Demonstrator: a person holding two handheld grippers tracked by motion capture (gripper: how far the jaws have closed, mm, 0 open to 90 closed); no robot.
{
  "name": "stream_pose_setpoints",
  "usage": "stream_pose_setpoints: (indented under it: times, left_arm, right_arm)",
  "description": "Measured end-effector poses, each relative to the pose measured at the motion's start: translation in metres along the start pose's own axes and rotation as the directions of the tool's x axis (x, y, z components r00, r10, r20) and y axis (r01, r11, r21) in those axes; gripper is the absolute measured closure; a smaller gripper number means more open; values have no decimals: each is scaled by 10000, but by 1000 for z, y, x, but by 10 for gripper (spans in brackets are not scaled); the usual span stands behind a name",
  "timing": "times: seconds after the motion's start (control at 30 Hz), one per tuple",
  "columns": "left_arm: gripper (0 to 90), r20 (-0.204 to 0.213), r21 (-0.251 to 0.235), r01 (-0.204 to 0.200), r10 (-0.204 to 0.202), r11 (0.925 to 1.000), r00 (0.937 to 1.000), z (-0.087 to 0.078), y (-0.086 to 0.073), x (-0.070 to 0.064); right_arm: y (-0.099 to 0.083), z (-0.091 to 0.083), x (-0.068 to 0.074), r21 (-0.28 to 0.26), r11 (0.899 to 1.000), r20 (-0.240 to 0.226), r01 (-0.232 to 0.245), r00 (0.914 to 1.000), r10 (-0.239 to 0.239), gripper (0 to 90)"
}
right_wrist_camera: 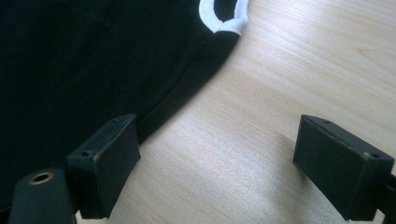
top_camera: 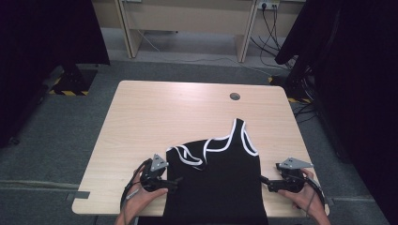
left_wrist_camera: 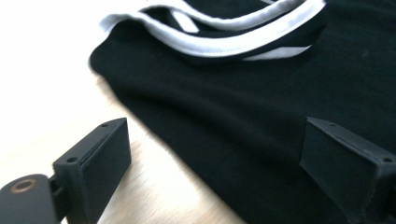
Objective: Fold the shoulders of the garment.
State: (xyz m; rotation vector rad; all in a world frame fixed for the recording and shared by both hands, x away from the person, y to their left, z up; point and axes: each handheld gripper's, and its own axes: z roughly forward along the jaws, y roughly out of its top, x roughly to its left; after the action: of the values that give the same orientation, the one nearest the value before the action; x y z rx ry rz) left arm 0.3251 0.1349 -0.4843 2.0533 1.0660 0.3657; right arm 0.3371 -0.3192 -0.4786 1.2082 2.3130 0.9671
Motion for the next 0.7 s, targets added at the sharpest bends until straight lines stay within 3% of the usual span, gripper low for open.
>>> stream_pose_setpoints:
  times: [0.17, 0.2, 0.37, 0.47, 0.7]
  left_arm:
    - [52, -354, -114, 220, -224, 9997, 9991, -4, -3, 6]
    - [50, -588, 47, 148, -145, 9999, 9982, -5, -4, 8]
    - [15, -679, 168, 222, -210, 9996, 9975, -5, -5, 10]
    - [14, -859, 308, 42, -15, 9995, 9963, -5, -5, 9]
    - [2, -758, 393, -155, 185, 9991, 9969, -9, -10, 6]
  right_arm:
    - [0, 0, 0, -3, 10000, 1, -10, 10000, 10, 148]
    - [0, 0, 0, -3, 10000, -2, -12, 10000, 12, 148]
    - [0, 0, 0, -7, 10000, -2, 18, 10000, -18, 148]
    - [0, 0, 0, 1, 10000, -8, -10, 10000, 10, 148]
    - [0, 0, 0, -13, 10000, 3, 49, 10000, -49, 148]
